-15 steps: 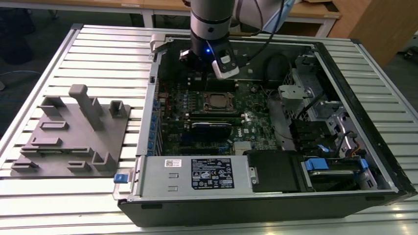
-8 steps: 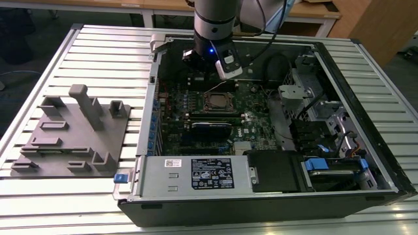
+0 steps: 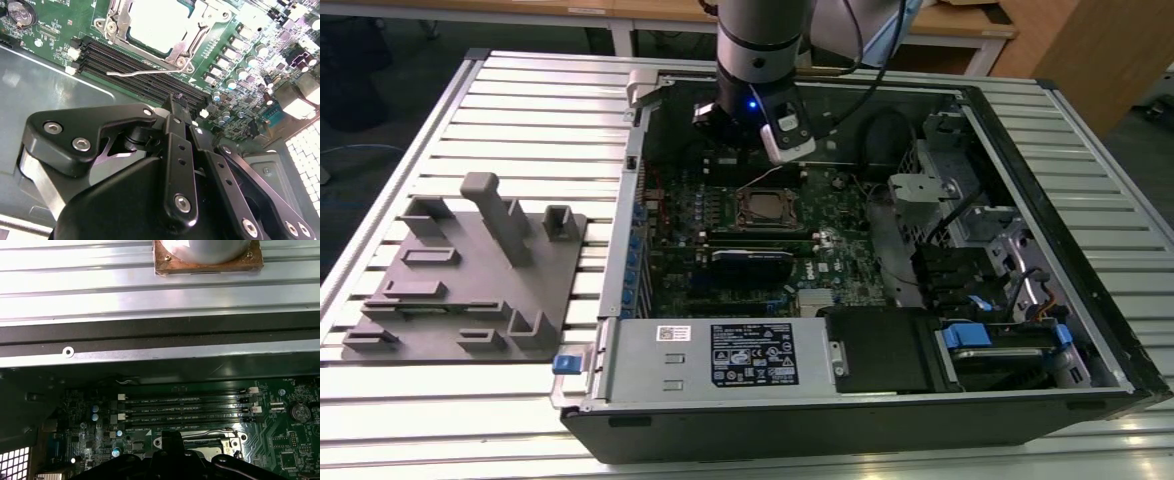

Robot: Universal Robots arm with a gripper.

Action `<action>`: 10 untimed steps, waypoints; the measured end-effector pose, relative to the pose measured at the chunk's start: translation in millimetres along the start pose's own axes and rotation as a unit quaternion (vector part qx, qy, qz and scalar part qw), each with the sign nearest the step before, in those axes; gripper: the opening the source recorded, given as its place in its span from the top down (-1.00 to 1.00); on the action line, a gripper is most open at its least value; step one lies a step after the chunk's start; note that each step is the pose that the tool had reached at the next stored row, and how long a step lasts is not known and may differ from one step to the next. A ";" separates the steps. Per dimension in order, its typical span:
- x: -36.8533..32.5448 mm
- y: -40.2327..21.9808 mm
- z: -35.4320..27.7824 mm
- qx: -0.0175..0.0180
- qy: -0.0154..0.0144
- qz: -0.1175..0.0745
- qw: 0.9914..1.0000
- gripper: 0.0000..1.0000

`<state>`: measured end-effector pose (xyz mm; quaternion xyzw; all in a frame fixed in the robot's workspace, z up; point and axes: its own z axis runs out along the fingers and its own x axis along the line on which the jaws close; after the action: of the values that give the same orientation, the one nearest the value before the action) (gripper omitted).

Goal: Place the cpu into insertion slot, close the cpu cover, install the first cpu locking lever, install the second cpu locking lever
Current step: 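Install the first cpu locking lever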

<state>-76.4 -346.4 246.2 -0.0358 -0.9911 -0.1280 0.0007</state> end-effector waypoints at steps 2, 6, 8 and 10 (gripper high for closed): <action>0.0 0.0 0.1 0.000 0.000 0.000 1.000 0.78; 0.0 0.0 0.1 0.000 0.000 0.000 1.000 0.78; 0.0 0.0 0.1 0.000 0.000 0.000 1.000 0.78; 0.0 0.0 0.1 0.000 0.000 0.000 1.000 0.78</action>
<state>-76.4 -346.4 246.1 -0.0358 -0.9911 -0.1279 0.0007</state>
